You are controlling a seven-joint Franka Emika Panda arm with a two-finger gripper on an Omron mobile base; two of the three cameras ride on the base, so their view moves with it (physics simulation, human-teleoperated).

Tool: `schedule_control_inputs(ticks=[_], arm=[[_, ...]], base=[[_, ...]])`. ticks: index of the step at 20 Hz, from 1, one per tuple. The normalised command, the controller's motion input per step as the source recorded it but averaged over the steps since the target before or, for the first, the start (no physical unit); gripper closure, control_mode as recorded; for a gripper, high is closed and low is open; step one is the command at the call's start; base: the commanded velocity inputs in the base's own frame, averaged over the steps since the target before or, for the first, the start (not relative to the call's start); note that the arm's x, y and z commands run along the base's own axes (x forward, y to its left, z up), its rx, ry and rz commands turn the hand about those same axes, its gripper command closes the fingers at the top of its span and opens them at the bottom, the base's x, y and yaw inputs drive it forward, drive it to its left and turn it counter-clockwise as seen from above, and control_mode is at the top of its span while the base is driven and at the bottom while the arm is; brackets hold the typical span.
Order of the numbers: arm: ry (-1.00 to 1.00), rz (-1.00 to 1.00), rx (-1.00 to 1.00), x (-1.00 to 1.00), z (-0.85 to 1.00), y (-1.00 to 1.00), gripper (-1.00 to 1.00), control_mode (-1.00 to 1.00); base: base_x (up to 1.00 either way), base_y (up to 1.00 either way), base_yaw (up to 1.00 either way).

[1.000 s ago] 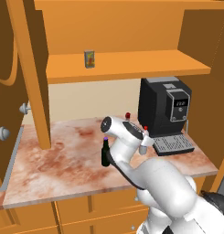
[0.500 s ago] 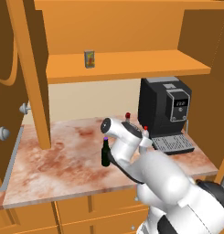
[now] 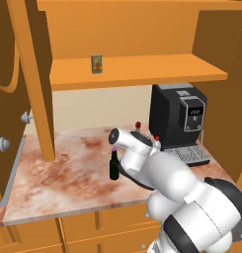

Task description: Sort all alcoholic drinks to one cabinet, and non-alcoholic drinks to the other.

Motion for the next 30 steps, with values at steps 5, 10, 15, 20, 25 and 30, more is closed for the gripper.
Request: schedule_control_inputs(ticks=[5,10,15,20,25,30], arm=[[0.0,-0.01,0.0,0.26,-0.16,0.0,-1.0,-1.0],[0.0,-0.02,0.0,0.14,-0.14,-0.03,-1.0,-1.0],[0.0,-0.03,0.0,0.08,-0.13,-0.1,-1.0,-1.0],[0.0,-0.04,0.0,0.08,-0.1,-0.11,-1.0,-1.0],[0.0,-0.04,-0.01,0.08,-0.07,-0.1,-1.0,-1.0],[0.0,-0.04,-0.06,0.07,-0.01,-0.04,-1.0,-1.0]], base=[[0.0,0.0,0.0],[0.0,0.0,0.0],[0.0,0.0,0.0],[0.0,0.0,0.0],[0.0,0.0,0.0],[0.0,0.0,0.0]])
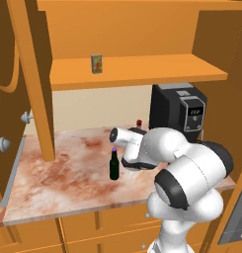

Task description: Sort all alcoholic drinks to one cabinet, and non-alcoholic drinks to the other.

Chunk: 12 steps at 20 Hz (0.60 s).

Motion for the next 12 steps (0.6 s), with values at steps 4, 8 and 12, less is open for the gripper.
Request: schedule_control_inputs(ticks=[4,8,12], arm=[[0.0,-0.06,-0.1,0.02,-0.02,-0.04,-1.0,-1.0],[0.0,-0.06,-0.12,0.0,-0.09,-0.15,-1.0,-1.0],[0.0,-0.06,-0.11,-0.01,-0.01,-0.22,1.0,-1.0]], base=[[0.0,0.0,0.0],[0.0,0.0,0.0],[0.0,0.0,0.0]])
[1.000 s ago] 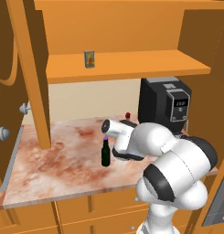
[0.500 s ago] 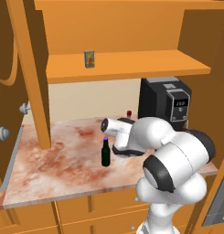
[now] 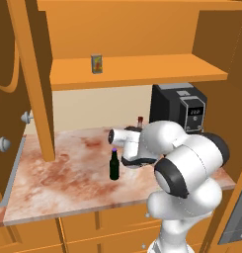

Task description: Sort all alcoholic drinks to one cabinet, and non-alcoholic drinks to the other.

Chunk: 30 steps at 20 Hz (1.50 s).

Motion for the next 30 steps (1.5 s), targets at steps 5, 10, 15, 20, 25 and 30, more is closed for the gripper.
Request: schedule_control_inputs(ticks=[5,10,15,20,25,30], arm=[[0.0,-0.07,-0.1,-0.13,0.0,-0.34,1.0,-1.0],[-0.04,-0.03,-0.04,-0.4,0.11,-0.38,1.0,-1.0],[-0.05,0.0,0.0,-0.52,0.48,-0.09,1.0,-1.0],[0.0,0.0,0.0,-0.48,0.69,0.0,1.0,-1.0],[0.02,0.06,0.0,-0.4,0.66,0.0,1.0,-1.0],[0.07,0.21,0.0,-0.57,0.27,0.0,1.0,-1.0]], base=[[0.0,0.0,0.0],[0.0,0.0,0.0],[0.0,0.0,0.0],[0.0,0.0,0.0],[0.0,0.0,0.0],[0.0,0.0,0.0]])
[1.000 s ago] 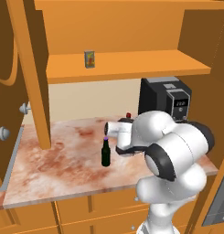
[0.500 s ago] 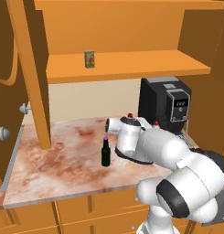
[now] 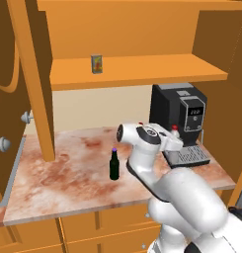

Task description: Sort all alcoholic drinks to one cabinet, and non-alcoholic drinks to the other.

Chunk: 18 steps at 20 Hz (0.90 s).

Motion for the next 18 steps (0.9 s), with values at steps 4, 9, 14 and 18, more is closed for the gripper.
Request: schedule_control_inputs(ticks=[4,9,14,18], arm=[[0.07,0.31,0.0,-0.6,0.21,0.0,1.0,-1.0],[0.0,0.34,0.0,-0.53,0.53,0.0,1.0,-1.0],[-0.02,0.33,0.01,-0.41,0.71,0.0,1.0,-1.0],[-0.02,0.28,0.03,-0.32,0.67,0.0,1.0,-1.0]], base=[[0.0,0.0,0.0],[0.0,0.0,0.0],[0.0,0.0,0.0],[0.0,0.0,0.0]])
